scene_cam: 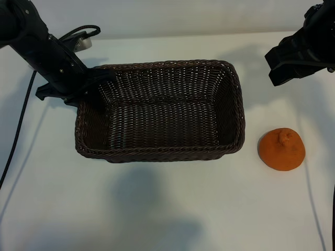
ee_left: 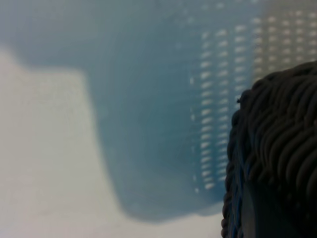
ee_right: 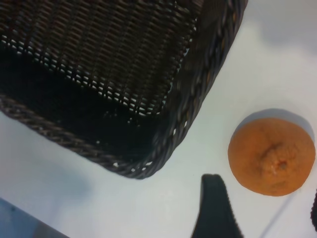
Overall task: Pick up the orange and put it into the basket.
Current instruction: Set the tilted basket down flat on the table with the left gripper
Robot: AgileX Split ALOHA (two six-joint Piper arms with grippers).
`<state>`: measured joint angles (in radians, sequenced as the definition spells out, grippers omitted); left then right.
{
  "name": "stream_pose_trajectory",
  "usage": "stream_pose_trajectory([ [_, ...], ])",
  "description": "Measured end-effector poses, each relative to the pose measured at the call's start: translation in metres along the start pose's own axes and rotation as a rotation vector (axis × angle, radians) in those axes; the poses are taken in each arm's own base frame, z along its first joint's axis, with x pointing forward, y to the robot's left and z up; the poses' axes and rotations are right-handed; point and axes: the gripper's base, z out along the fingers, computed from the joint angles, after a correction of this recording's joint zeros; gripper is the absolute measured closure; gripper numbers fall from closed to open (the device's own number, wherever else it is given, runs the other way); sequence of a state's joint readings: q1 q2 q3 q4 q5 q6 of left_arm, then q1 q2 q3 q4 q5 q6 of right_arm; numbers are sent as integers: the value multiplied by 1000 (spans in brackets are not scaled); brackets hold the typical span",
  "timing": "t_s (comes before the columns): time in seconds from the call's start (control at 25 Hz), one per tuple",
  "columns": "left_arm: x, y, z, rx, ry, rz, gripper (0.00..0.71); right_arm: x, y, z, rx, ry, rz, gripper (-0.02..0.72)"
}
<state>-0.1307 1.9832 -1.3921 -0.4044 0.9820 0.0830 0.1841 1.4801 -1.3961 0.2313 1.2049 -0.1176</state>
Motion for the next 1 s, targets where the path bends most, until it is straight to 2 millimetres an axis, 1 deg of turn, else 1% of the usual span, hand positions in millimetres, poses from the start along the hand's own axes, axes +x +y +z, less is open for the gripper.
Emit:
stream_pose_trajectory([
  [0.16,-3,1,7,-2,-4,-7,552,0,0,0,0,0,0,248],
  [0.36,-4,-1,9,-1,-13,-5,552,0,0,0,0,0,-1,248],
  [0.56,-5,2,15,-4,2,-12,553,0,0,0,0,0,-1,248],
  [1.0,-6,2,15,-5,-1,-12,553,0,0,0,0,0,-1,248],
])
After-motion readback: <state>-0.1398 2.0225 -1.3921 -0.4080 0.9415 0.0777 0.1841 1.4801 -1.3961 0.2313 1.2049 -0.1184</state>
